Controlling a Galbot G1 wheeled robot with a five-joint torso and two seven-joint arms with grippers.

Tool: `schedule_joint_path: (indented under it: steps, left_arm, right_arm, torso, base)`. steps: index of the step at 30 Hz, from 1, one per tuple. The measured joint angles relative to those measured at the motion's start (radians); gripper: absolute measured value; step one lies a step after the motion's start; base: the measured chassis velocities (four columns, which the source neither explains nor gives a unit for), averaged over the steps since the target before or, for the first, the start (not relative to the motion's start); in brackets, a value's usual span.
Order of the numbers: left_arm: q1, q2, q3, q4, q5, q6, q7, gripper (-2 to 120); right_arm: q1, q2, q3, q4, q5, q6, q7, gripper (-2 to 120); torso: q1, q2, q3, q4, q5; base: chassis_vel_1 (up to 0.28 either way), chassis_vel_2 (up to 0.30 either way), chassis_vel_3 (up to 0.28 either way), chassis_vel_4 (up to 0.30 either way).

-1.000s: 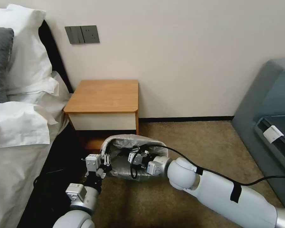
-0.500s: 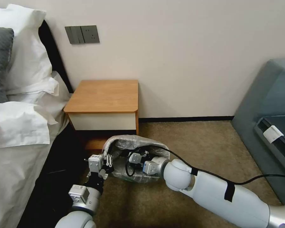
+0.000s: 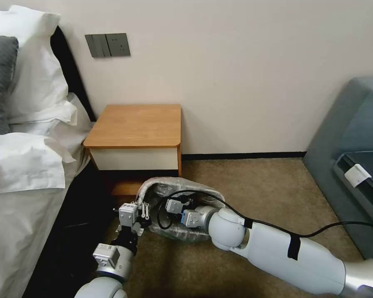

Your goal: Pick up the garbage bag from the table and place it over the trash can.

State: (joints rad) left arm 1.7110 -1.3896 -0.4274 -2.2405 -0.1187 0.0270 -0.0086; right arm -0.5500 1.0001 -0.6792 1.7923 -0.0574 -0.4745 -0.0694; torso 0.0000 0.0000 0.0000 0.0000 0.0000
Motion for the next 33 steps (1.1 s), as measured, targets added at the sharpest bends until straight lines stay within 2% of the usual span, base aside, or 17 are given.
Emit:
schedule_joint_path:
  steps: [4,8,12,14,15,17,19,20,21,23,25,26,28,29,32,33]
  left_arm:
    - [-0.009,0.0,-0.014,0.019,-0.024,0.001,-0.004,5]
    - [-0.026,0.0,-0.045,0.038,-0.058,0.008,-0.015,5]
    - [-0.045,0.005,-0.064,0.056,-0.104,0.026,-0.025,5]
    - [-0.047,0.005,-0.064,0.061,-0.115,0.029,-0.028,5]
    - [-0.052,0.004,-0.063,0.07,-0.145,0.04,-0.037,5]
    - [-0.053,0.003,-0.062,0.073,-0.163,0.048,-0.044,5]
    - [-0.057,0.002,-0.06,0.086,-0.227,0.075,-0.066,5]
    - [-0.057,0.002,-0.06,0.086,-0.227,0.075,-0.066,5]
    - [-0.058,0.003,-0.06,0.092,-0.256,0.092,-0.078,5]
    - [-0.059,0.007,-0.063,0.1,-0.311,0.142,-0.098,5]
    - [-0.059,0.009,-0.063,0.102,-0.33,0.154,-0.106,5]
    - [-0.059,0.013,-0.06,0.106,-0.361,0.179,-0.127,5]
    - [-0.057,0.017,-0.045,0.114,-0.399,0.227,-0.168,5]
    - [-0.057,0.017,-0.045,0.114,-0.399,0.227,-0.168,5]
    - [-0.05,0.019,-0.02,0.126,-0.416,0.265,-0.202,5]
    - [-0.05,0.019,-0.02,0.126,-0.416,0.265,-0.202,5]
  right_arm:
    - [-0.002,-0.011,0.005,0.042,0.054,-0.003,0.006,0]
    - [-0.009,-0.055,0.016,0.118,0.137,0.003,0.029,0]
    - [-0.04,-0.125,0.056,0.218,0.3,0.046,0.11,0]
    - [-0.05,-0.136,0.066,0.233,0.329,0.052,0.127,0]
    - [-0.077,-0.16,0.102,0.27,0.386,0.058,0.16,0]
    - [-0.093,-0.173,0.123,0.287,0.41,0.062,0.172,0]
    - [-0.189,-0.223,0.234,0.37,0.495,0.085,0.212,0]
    - [-0.189,-0.223,0.234,0.37,0.495,0.085,0.212,0]
    - [-0.25,-0.244,0.288,0.414,0.531,0.092,0.236,0]
    - [-0.352,-0.272,0.348,0.49,0.574,0.114,0.353,9]
    - [-0.377,-0.275,0.362,0.505,0.578,0.12,0.39,12]
    - [-0.425,-0.274,0.398,0.526,0.578,0.133,0.457,17]
    - [-0.503,-0.244,0.478,0.534,0.539,0.156,0.521,27]
    - [-0.503,-0.244,0.478,0.534,0.539,0.156,0.521,27]
    - [-0.588,-0.189,0.592,0.518,0.441,0.192,0.53,39]
    - [-0.588,-0.189,0.592,0.518,0.441,0.192,0.53,39]
  torso:
    - [0.0,0.0,0.0,0.0001,0.0001]
    - [0.0,0.0,0.0,0.0,0.0]
    - [0.0,0.0,0.0,0.0001,0.0002]
    - [0.0,0.0,0.0,0.0,-0.0001]
    - [0.0,0.0,0.0,-0.0001,0.0001]
    - [0.0,0.0,0.0,0.0001,0.0002]
    - [0.0,0.0,0.0,0.0,0.0]
    - [0.0,0.0,0.0,0.0,0.0]
    - [0.0,0.0,0.0,-0.0002,0.0001]
    - [0.0,0.0,0.0,-0.0004,0.0001]
    - [0.0,0.0,0.0,-0.0003,0.0001]
    - [0.0,0.0,0.0,-0.0003,0.0001]
    - [0.0,0.0,0.0,-0.0001,0.0003]
    - [0.0,0.0,0.0,-0.0001,0.0003]
    - [0.0,0.0,0.0,0.0001,0.0]
    - [0.0,0.0,0.0,0.0001,0.0]
  base:
    - [0.0,0.0,0.0,0.0]
    - [0.0,0.0,0.0,0.0]
    - [0.0,0.0,0.0,0.0]
    - [0.0,0.0,0.0,0.0]
    - [0.0,0.0,0.0,0.0]
    - [0.0,0.0,0.0,0.0]
    - [0.0,0.0,0.0,0.0]
    - [0.0,0.0,0.0,0.0]
    - [0.0,0.0,0.0,0.0]
    - [0.0,0.0,0.0,0.0]
    - [0.0,0.0,0.0,0.0]
    - [0.0,0.0,0.0,0.0]
    - [0.0,0.0,0.0,0.0]
    - [0.0,0.0,0.0,0.0]
    - [0.0,0.0,0.0,0.0]
    - [0.0,0.0,0.0,0.0]
